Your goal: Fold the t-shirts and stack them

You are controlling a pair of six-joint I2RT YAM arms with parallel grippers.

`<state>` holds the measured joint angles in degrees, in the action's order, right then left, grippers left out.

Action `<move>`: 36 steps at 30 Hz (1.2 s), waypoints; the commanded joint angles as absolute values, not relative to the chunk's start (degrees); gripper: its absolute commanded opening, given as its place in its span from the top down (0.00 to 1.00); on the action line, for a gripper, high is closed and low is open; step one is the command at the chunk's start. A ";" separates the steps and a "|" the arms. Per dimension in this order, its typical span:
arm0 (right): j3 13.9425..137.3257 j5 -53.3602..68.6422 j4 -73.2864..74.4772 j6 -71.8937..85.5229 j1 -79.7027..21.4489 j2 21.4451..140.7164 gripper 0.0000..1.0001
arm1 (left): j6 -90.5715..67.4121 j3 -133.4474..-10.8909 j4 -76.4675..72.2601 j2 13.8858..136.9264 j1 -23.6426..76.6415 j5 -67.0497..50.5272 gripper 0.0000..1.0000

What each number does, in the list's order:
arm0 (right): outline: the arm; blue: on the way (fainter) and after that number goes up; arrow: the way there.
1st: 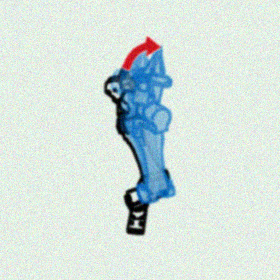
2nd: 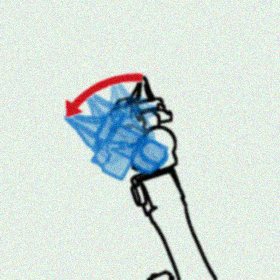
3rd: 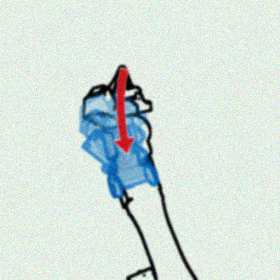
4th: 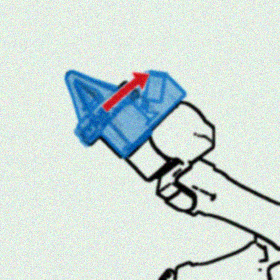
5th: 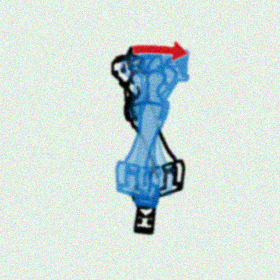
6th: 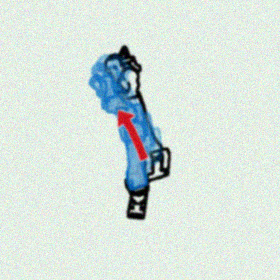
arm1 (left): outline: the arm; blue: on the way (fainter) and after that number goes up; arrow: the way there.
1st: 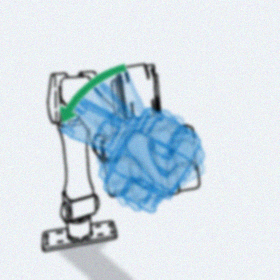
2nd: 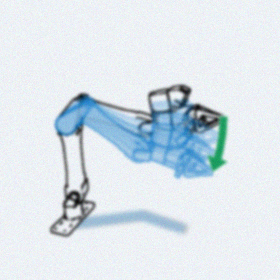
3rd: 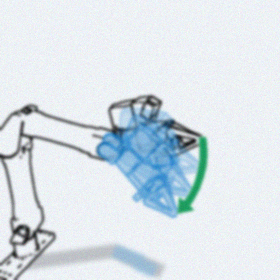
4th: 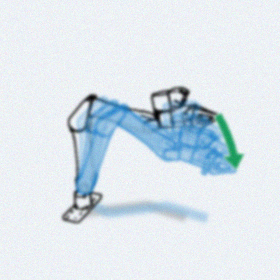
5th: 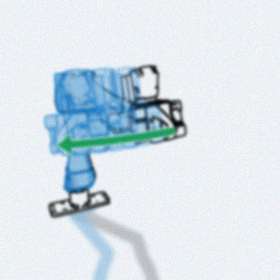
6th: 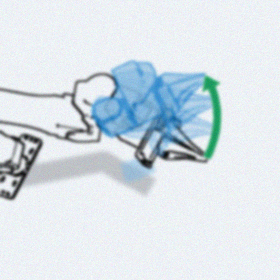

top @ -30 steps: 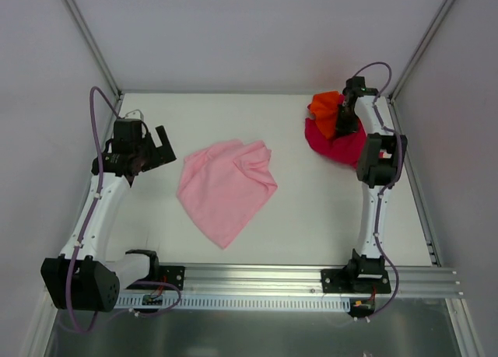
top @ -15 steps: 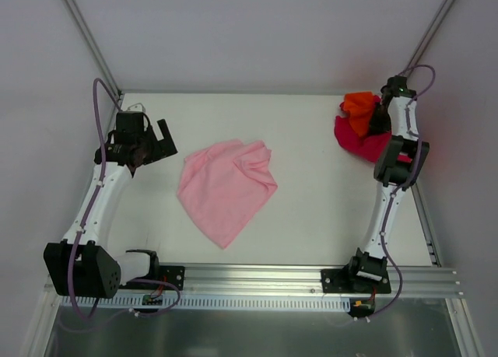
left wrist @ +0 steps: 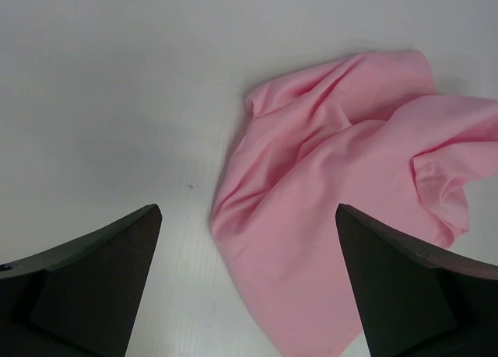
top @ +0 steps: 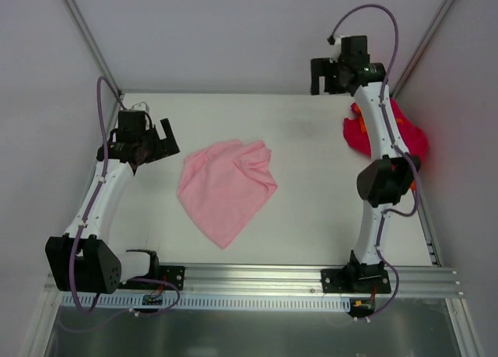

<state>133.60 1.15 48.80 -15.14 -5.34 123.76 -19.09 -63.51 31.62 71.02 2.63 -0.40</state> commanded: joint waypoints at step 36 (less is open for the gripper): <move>121.64 -12.48 43.59 -5.10 -42.63 131.04 0.06 | -33.31 -39.11 36.92 44.56 2.29 -2.64 0.01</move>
